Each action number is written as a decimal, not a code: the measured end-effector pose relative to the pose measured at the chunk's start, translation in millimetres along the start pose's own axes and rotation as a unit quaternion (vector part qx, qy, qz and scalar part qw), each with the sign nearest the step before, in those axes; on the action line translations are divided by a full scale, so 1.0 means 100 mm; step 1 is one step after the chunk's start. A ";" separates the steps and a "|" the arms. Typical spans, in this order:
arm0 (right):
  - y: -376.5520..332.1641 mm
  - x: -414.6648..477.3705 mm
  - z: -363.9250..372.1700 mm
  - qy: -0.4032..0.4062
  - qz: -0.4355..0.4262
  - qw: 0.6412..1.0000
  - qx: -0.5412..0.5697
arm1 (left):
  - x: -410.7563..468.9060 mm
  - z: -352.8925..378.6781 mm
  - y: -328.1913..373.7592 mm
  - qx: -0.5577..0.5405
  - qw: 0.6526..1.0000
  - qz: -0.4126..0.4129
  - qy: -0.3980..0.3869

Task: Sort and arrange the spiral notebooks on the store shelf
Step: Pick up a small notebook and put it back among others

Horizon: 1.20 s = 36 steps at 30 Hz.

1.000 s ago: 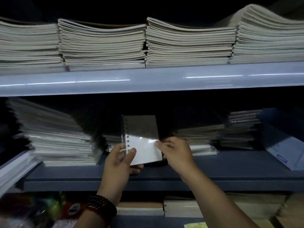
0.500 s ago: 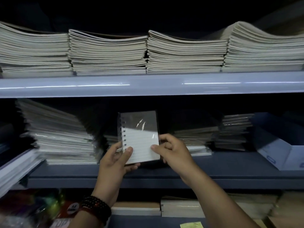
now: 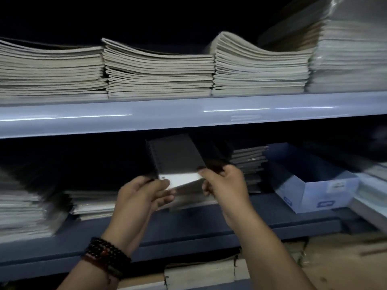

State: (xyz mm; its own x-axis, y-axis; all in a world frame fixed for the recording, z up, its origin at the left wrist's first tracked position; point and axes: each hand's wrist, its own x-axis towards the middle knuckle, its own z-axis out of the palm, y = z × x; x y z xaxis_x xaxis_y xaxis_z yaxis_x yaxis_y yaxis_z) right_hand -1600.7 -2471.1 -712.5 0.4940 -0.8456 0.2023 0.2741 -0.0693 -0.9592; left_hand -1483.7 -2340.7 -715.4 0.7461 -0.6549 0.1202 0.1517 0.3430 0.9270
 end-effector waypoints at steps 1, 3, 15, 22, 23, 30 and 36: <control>-0.04 0.03 -0.10 0.016 0.003 0.999 0.045 | 0.04 0.16 -0.01 -0.007 1.000 -0.005 0.000; -0.09 0.11 -0.28 0.046 -0.003 0.990 0.137 | 0.13 0.44 -0.05 -0.027 0.999 -0.022 -0.002; -0.29 0.85 -1.13 0.107 -0.063 0.975 0.183 | 1.16 1.75 -0.36 0.188 0.976 -0.038 -0.098; -0.06 1.12 -1.31 0.147 -0.016 0.977 -0.153 | 1.31 1.98 -0.53 0.496 0.845 0.131 -0.149; -0.02 1.10 -1.32 0.140 -0.020 0.970 -0.198 | 1.33 1.97 -0.54 0.498 0.844 0.131 -0.150; 0.11 0.76 -1.22 0.206 -0.023 0.973 -0.102 | 1.11 1.75 -0.32 0.451 0.869 0.153 -0.136; -0.03 0.44 -0.98 0.194 -0.051 0.974 -0.102 | 0.62 1.02 -0.14 0.365 0.908 0.188 -0.081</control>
State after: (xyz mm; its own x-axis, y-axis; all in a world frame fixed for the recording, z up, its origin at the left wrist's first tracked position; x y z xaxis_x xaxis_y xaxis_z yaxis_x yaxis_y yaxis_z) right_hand -1660.8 -2560.3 -720.1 0.1120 -0.9628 0.2461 0.1153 -0.2334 -0.9655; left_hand -1505.2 -2454.7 -685.0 0.5428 -0.6943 0.4724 -0.6085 0.0625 0.7911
